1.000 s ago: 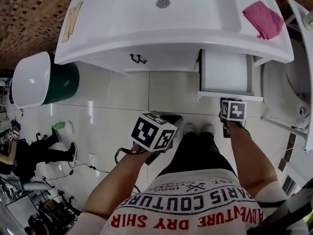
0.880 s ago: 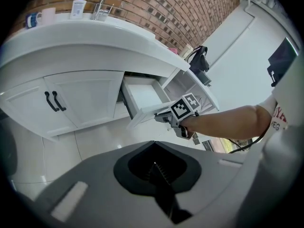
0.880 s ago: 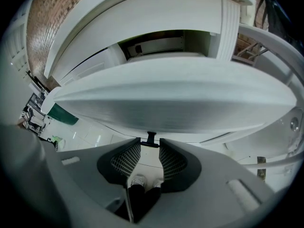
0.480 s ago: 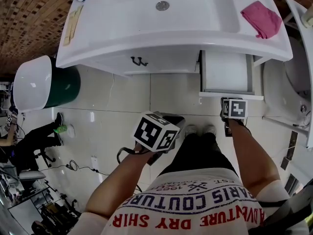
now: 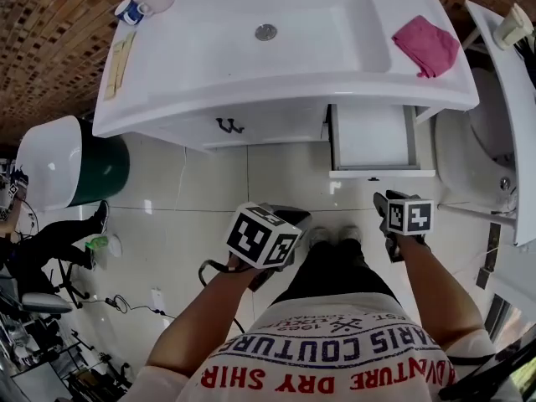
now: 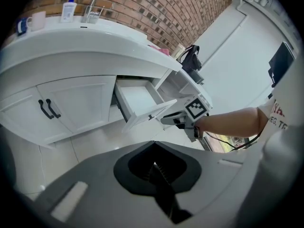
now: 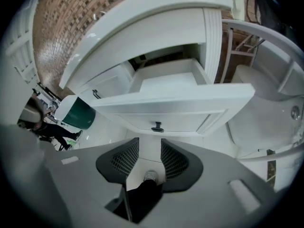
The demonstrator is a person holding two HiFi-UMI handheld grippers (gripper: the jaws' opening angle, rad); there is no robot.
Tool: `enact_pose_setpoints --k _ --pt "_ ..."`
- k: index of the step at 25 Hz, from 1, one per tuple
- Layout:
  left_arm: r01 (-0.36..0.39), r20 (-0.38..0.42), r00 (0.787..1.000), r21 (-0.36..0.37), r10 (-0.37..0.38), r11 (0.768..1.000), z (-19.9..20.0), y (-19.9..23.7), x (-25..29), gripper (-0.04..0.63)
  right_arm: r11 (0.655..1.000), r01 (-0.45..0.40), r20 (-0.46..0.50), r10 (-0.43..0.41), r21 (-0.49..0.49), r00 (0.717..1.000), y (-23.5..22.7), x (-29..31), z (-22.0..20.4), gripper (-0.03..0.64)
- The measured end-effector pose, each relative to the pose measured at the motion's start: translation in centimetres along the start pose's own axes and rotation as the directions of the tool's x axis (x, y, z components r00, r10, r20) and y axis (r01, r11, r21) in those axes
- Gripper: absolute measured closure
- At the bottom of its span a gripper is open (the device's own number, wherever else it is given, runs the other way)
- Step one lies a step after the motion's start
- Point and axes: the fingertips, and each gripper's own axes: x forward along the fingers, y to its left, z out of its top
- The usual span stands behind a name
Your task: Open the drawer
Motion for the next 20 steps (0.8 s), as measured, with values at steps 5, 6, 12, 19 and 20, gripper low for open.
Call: enact_pose_setpoints --k 5,6,12,19,20 --pt "0.035 0.05 0.998 -0.01 -0.035 0.999 0.6 -1.4 -0.5 0.603 0.972 -0.233 0.122 0.233 -0.009 0.965 6.7 -9.1 2.3 0.498" --pt "0.043 0.062 0.997 -0.013 -0.042 0.999 0.6 -1.9 -0.8 0.603 0.962 -0.273 0.147 0.271 -0.008 0.951 7.8 -11.1 2.7 0.516" --pt "0.032 0.128 0.992 -0.064 -0.023 0.997 -1.2 -5.4 -2.1 0.603 0.922 -0.388 0.249 0.375 0.002 0.893 9.8 -19.5 3.0 0.597" --pt "0.011 0.173 0.985 -0.066 0.001 0.998 -6.5 -16.5 0.3 0.603 0.881 -0.472 0.277 0.462 -0.035 0.842 7.9 -26.7 -5.5 0.609" --pt "0.03 0.185 0.983 -0.059 -0.019 0.998 -7.6 -18.9 0.8 0.603 0.876 -0.481 0.278 0.471 -0.035 0.838 7.5 -27.7 -7.3 0.609"
